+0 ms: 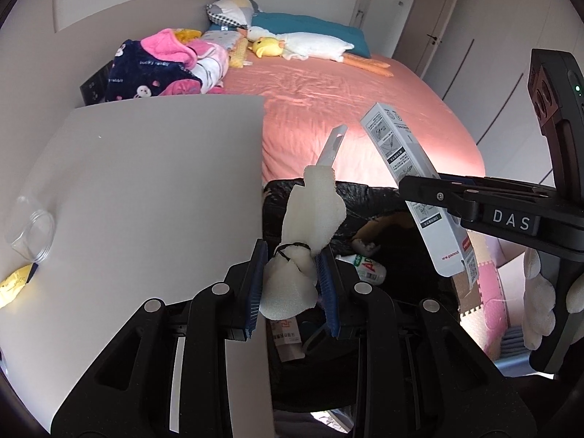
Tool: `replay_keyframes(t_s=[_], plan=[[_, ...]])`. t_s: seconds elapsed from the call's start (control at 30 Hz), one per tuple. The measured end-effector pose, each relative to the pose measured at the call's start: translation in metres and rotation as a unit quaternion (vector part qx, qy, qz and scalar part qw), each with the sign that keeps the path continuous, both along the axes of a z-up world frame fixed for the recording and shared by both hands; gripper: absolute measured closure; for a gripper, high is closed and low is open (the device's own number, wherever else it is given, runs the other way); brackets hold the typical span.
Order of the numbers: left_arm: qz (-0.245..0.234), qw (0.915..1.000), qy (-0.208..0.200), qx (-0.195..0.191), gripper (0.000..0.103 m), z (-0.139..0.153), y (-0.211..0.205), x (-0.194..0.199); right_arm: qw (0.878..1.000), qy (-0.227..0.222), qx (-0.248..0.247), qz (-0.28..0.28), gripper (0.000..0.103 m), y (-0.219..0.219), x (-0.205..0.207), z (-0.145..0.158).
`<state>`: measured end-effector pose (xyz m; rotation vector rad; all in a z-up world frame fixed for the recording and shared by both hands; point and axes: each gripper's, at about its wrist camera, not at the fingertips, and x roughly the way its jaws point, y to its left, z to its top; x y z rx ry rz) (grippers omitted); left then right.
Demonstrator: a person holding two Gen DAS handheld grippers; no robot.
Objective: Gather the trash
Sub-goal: 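Carry the plush toy and thermometer box with both grippers over the black bag, then open both grippers over the black bag to drop toy and box, then move both grippers back over the desk toward the wrapper and clear cup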
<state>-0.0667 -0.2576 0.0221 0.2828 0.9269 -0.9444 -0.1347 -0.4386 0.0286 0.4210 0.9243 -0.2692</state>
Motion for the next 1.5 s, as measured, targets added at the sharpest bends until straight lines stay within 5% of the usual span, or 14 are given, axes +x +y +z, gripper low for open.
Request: replay_keyframes(t_s=[0.17,0.2,0.23,0.27,0.3,0.7,1.2,1.5], plan=[[-0.038,0.9991,0.02,0.001,0.07,-0.003,-0.017,-0.012,0.999,-0.015,0.014,-0.029,0.074,-0.018,-0.022,0.004],[-0.051,0.9982,0.033,0.004,0.053,-0.004,-0.02,-0.015,0.999,-0.022,0.015,-0.04,0.071,-0.022,-0.028,0.006],[-0.056,0.9975,0.042,0.008,0.021,-0.006,-0.023,-0.017,0.998,-0.026,0.01,-0.053,0.055,-0.025,-0.033,0.009],[-0.055,0.9975,0.042,0.012,0.008,-0.006,-0.025,-0.02,0.997,-0.036,0.001,-0.069,0.036,-0.028,-0.038,0.012],[-0.057,0.9975,0.041,0.009,0.006,-0.006,-0.026,-0.023,0.995,-0.05,-0.011,-0.087,0.031,-0.031,-0.045,0.017],[-0.029,0.9983,0.048,0.014,0.006,-0.01,-0.019,-0.015,0.993,-0.062,-0.008,-0.095,0.029,-0.043,-0.049,0.021],[0.057,0.9963,0.063,0.013,0.006,-0.019,0.028,0.016,0.999,-0.048,-0.002,-0.014,0.029,-0.001,0.003,0.012],[0.147,0.9858,0.081,0.013,0.006,-0.028,0.071,0.034,0.997,-0.044,0.004,0.063,0.029,0.039,0.035,0.007]])
